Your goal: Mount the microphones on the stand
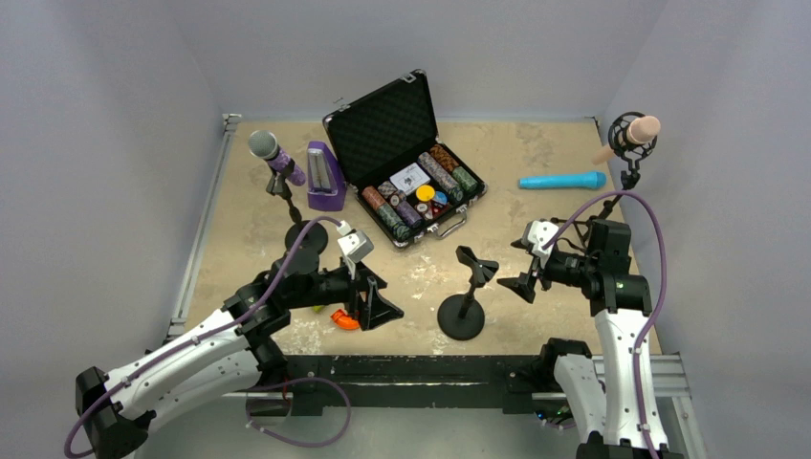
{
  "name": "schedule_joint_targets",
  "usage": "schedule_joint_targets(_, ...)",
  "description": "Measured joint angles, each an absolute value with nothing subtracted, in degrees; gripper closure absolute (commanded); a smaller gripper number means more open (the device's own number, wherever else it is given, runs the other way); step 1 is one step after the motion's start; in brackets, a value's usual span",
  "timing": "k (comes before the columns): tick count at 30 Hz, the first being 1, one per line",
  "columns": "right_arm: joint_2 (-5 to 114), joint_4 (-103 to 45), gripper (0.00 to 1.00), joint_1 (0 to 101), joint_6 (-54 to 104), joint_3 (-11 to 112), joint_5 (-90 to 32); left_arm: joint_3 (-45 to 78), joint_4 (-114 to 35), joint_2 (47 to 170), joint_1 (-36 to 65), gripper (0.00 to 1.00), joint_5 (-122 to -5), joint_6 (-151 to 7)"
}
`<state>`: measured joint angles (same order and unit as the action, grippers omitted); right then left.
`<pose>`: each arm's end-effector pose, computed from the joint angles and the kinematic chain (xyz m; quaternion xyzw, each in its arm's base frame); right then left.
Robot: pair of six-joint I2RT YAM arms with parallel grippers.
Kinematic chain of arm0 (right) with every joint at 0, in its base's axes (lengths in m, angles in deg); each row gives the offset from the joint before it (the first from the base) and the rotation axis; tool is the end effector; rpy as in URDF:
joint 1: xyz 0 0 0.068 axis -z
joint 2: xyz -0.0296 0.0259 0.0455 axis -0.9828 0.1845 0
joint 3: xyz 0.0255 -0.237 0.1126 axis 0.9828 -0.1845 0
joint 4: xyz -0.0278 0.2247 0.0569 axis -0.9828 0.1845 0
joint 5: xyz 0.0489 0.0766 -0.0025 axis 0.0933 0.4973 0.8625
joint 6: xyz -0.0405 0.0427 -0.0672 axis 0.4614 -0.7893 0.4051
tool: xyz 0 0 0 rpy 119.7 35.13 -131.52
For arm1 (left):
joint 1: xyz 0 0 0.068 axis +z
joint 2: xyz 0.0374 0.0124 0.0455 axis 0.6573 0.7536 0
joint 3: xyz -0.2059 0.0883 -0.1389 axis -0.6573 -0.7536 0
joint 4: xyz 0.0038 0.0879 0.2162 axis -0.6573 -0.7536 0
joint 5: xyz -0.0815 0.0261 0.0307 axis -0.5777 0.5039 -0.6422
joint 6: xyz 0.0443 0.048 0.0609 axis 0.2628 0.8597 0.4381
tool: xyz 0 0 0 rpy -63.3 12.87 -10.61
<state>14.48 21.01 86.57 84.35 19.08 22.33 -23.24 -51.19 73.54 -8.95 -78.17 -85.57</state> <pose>0.1239 0.0532 0.2699 -0.4803 0.6755 0.2376 0.5065 0.0966 -0.1638 0.2621 0.2823 0.7501 -0.4808 0.3557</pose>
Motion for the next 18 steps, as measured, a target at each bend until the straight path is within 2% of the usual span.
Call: schedule_joint_targets(18, 14.5, 19.2, 0.15, 86.9, 82.5, 18.6, 20.7, -24.8, -38.8, 81.1, -22.4, 0.01, -66.6, -78.3)
